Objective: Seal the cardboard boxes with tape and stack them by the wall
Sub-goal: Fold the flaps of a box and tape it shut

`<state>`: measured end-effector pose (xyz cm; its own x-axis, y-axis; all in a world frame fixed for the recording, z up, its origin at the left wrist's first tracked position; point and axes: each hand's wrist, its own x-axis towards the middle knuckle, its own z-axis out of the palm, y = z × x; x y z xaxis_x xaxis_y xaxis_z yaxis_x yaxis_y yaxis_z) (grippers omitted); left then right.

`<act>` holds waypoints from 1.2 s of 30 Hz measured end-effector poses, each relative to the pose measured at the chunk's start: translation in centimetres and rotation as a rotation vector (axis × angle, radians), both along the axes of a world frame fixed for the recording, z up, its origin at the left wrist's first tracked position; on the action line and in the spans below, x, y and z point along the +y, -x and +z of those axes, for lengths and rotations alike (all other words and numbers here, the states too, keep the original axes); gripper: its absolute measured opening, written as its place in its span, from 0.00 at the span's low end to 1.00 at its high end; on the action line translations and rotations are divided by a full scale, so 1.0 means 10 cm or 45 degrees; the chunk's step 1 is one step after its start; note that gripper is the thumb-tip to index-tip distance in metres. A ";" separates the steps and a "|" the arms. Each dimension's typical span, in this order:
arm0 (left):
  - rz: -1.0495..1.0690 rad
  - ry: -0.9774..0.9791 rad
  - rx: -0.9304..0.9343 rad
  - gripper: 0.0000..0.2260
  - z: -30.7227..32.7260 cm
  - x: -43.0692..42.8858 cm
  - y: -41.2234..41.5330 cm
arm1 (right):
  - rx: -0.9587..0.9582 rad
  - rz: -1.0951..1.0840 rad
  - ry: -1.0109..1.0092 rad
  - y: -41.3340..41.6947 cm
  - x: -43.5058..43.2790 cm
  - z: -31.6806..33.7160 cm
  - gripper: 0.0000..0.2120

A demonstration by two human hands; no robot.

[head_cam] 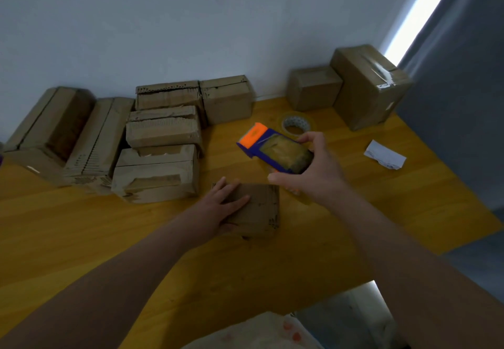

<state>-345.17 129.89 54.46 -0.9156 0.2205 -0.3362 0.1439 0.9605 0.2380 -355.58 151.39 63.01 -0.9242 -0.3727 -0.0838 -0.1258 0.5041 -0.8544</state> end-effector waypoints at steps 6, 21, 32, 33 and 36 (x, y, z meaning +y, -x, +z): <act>0.021 -0.057 0.049 0.29 -0.01 -0.04 -0.09 | 0.200 0.174 -0.104 -0.02 -0.05 0.09 0.33; 0.104 -0.176 0.146 0.24 -0.01 -0.07 -0.15 | 0.300 0.525 -0.293 -0.10 -0.13 0.04 0.34; 1.695 -1.882 -0.280 0.19 0.43 0.00 0.03 | 0.353 0.453 -0.337 -0.13 -0.02 -0.01 0.34; 1.690 -1.915 -0.337 0.17 0.44 0.00 0.04 | 0.369 0.460 -0.317 -0.13 -0.01 -0.01 0.34; 1.682 -1.963 -0.365 0.08 0.47 0.00 0.07 | 0.376 0.480 -0.271 -0.15 0.02 0.01 0.33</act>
<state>-345.85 129.92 59.12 -0.6902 -0.2099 -0.6925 -0.5051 -0.5456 0.6687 -354.11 151.54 63.08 -0.7246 -0.6873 0.0503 -0.5524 0.5357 -0.6387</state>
